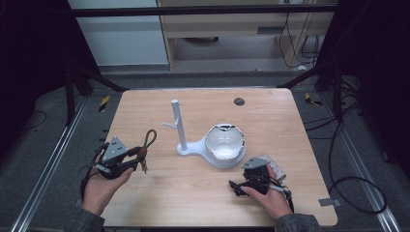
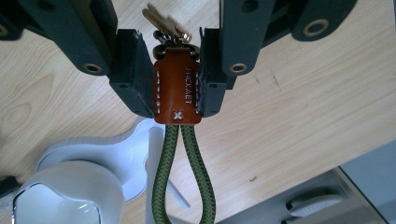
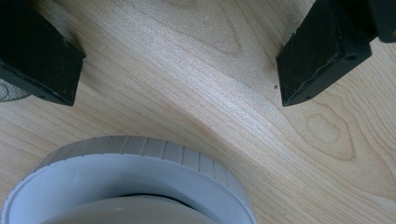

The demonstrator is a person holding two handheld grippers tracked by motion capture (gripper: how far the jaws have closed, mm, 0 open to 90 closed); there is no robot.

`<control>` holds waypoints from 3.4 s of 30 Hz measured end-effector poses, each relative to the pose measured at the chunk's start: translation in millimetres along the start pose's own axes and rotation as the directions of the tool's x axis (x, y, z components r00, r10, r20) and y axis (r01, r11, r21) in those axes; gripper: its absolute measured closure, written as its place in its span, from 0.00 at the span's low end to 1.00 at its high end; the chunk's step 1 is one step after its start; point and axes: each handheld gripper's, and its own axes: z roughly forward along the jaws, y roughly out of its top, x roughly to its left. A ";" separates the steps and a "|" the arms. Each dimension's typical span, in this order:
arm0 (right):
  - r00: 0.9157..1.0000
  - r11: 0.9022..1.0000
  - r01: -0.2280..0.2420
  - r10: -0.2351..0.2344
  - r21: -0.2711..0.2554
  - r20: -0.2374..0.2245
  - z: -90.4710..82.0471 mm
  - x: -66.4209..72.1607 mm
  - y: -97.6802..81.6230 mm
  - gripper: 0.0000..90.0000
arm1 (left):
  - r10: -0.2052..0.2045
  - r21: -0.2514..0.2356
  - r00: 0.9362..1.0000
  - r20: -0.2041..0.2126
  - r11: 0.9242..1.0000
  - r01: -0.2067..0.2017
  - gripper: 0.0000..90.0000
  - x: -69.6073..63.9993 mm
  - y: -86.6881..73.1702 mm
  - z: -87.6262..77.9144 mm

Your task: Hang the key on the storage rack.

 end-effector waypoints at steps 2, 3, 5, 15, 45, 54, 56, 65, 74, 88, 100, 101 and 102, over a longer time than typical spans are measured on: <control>1.000 1.000 0.000 0.000 0.000 0.000 0.0 0.0 0.0 0.00 | 0.002 -0.010 1.000 -0.004 1.000 -0.002 0.74 -2.4 1.1 -2.0; 1.000 1.000 0.000 0.000 -0.002 -0.001 0.2 0.0 -0.1 0.00 | 0.000 -0.016 1.000 -0.006 1.000 -0.001 0.74 -3.7 1.5 -2.7; 1.000 1.000 0.000 0.000 0.000 0.000 0.0 0.0 0.0 0.00 | 0.003 -0.026 1.000 -0.009 1.000 -0.003 0.74 -5.8 2.4 -4.7; 1.000 1.000 0.000 0.000 -0.002 -0.001 0.2 0.0 0.0 0.00 | -0.011 -0.068 1.000 -0.012 0.998 0.010 0.74 -11.0 4.1 -16.3; 1.000 1.000 -0.005 0.005 -0.001 0.007 -0.8 0.6 -0.8 0.00 | 0.021 -0.186 0.999 -0.029 0.982 -0.027 0.74 -31.8 29.7 -32.5; 1.000 1.000 -0.006 0.006 0.000 0.008 -0.9 0.7 -0.9 0.00 | 0.036 -0.173 0.999 -0.018 0.984 -0.039 0.73 -38.1 42.8 -13.5; 1.000 1.000 -0.011 0.011 0.001 0.007 -1.1 1.0 -0.9 0.00 | 0.038 -0.170 0.999 -0.019 0.985 -0.040 0.73 -39.2 44.9 -9.5; 1.000 1.000 -0.010 0.010 0.000 0.007 -1.3 1.0 -1.1 0.00 | 0.044 -0.148 0.999 -0.017 0.988 -0.046 0.73 -42.5 51.4 9.1; 1.000 1.000 -0.002 0.002 0.000 0.008 -1.4 0.5 -1.5 0.00 | 0.044 -0.133 0.999 -0.020 0.990 -0.047 0.73 -42.6 51.7 24.8; 1.000 1.000 -0.003 0.003 0.001 0.010 -1.7 0.7 -1.5 0.00 | 0.030 -0.108 0.999 -0.015 0.994 -0.032 0.73 -42.1 49.5 42.7; 1.000 1.000 -0.003 0.003 0.001 0.010 -1.9 0.8 -1.7 0.00 | -0.003 -0.088 1.000 -0.014 0.996 0.002 0.73 -39.4 44.2 54.5; 1.000 1.000 -0.003 0.003 0.001 0.010 -1.9 0.8 -1.8 0.00 | -0.004 -0.086 1.000 -0.015 0.996 0.003 0.73 -39.1 43.9 55.1; 1.000 1.000 -0.002 0.002 0.001 0.010 -1.9 0.8 -1.8 0.00 | -0.005 -0.085 1.000 -0.015 0.996 0.003 0.73 -38.6 43.6 55.7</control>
